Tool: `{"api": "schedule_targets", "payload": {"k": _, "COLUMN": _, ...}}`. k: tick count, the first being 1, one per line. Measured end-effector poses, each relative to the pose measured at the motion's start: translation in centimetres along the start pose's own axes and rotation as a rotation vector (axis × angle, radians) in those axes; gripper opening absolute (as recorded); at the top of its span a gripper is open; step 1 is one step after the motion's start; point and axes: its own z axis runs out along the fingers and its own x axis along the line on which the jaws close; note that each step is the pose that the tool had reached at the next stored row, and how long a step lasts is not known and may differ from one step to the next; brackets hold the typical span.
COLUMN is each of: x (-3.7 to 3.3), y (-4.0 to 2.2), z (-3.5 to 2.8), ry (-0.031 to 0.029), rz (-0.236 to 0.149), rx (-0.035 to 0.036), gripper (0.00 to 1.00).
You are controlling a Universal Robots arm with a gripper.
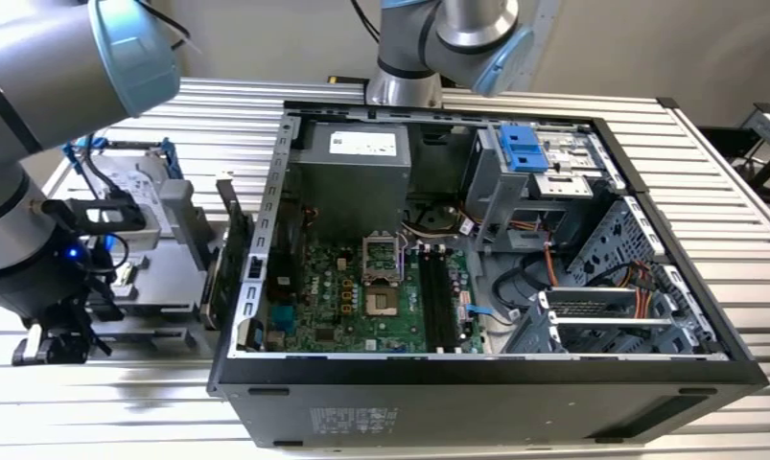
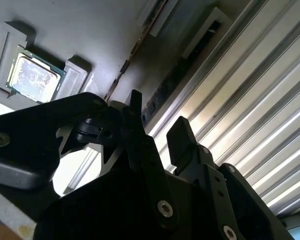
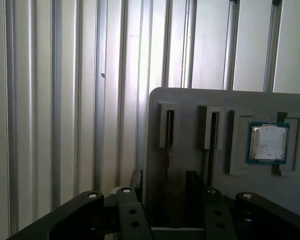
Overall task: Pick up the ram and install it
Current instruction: 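Pick up the ram and move it above insertion slot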
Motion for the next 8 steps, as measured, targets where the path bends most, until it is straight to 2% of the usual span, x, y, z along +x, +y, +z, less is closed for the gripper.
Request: {"api": "schedule_targets", "payload": {"k": 8, "x": -0.15, "y": 0.1, "z": 0.72, "ry": 0.0062, "rz": 0.001, "rx": -0.0002, "gripper": 1.0}}
